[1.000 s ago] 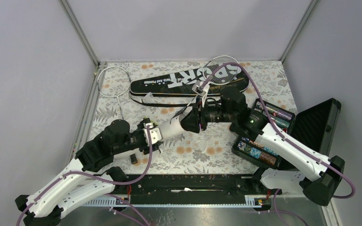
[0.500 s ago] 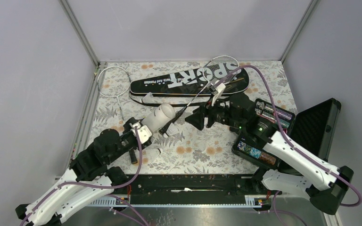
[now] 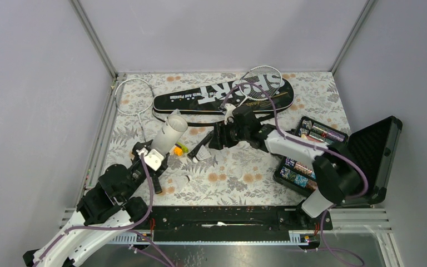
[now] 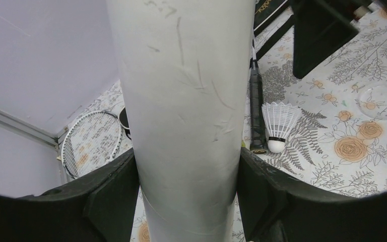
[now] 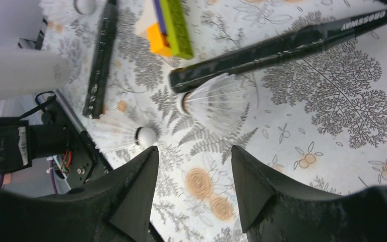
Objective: Pack up the badminton gear
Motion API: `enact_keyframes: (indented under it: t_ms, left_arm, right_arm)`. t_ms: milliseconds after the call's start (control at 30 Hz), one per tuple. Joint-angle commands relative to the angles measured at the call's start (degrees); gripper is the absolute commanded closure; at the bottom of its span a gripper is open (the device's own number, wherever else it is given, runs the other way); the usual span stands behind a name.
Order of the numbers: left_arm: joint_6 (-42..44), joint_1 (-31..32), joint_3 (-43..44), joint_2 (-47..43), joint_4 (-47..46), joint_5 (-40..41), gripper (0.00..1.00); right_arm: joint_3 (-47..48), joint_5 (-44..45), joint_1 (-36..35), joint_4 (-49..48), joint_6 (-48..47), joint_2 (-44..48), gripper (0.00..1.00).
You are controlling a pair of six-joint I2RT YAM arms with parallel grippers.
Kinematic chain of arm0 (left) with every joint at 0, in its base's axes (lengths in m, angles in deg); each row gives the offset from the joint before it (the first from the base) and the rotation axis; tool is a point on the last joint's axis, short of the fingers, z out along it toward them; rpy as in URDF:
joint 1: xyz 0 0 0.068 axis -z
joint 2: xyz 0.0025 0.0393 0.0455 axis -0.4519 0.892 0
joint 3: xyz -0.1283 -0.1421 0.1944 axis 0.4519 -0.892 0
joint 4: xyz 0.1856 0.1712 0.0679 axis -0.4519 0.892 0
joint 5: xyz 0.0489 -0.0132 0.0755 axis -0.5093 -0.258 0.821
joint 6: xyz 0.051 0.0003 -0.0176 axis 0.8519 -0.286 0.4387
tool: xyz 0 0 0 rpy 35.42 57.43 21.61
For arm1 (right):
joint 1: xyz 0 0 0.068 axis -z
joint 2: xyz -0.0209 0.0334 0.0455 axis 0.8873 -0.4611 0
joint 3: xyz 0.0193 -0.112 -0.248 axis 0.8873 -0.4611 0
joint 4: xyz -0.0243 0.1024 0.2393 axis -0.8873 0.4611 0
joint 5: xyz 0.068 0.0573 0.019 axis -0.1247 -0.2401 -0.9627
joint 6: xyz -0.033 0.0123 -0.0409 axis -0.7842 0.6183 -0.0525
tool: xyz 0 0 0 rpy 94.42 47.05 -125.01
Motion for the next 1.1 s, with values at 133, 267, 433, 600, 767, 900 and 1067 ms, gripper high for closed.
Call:
enact_keyframes:
  t_ms: [133,267,433,600,767,900,1067]
  left_arm:
    - [-0.9,0.0,0.7,0.6,-4.4,0.9,0.69]
    - [-1.0,0.0,0.5,0.8,-4.4,0.5,0.69]
    - [-1.2,0.0,0.5,1.1,-4.5,0.1,0.69]
    - [-1.1,0.0,0.5,1.5,-4.4,-0.2,0.69]
    - [-1.2,0.0,0.5,1.6,-4.2,-0.5,0.69]
    - [-1.3,0.0,0.6,1.7,-4.3,-0.6,0.69]
    - [-1.4,0.0,0.8,2.2,-4.3,-1.1,0.69]
  right_arm:
    - [5.7,-13.1,3.6,-8.2,2.8,-13.3,0.4]
    - [5.9,-16.4,3.6,-11.8,4.5,-16.8,0.41]
    - [5.9,-18.3,3.6,-14.2,5.3,-19.7,0.44]
    - [5.9,-18.7,3.6,-14.1,5.2,-20.1,0.53]
    - [5.1,-18.9,3.6,-14.7,5.4,-19.1,0.63]
    - [4.6,-19.3,3.6,-15.5,5.7,-19.2,0.65]
    - [5.4,-19.3,3.6,-14.8,5.5,-20.4,0.56]
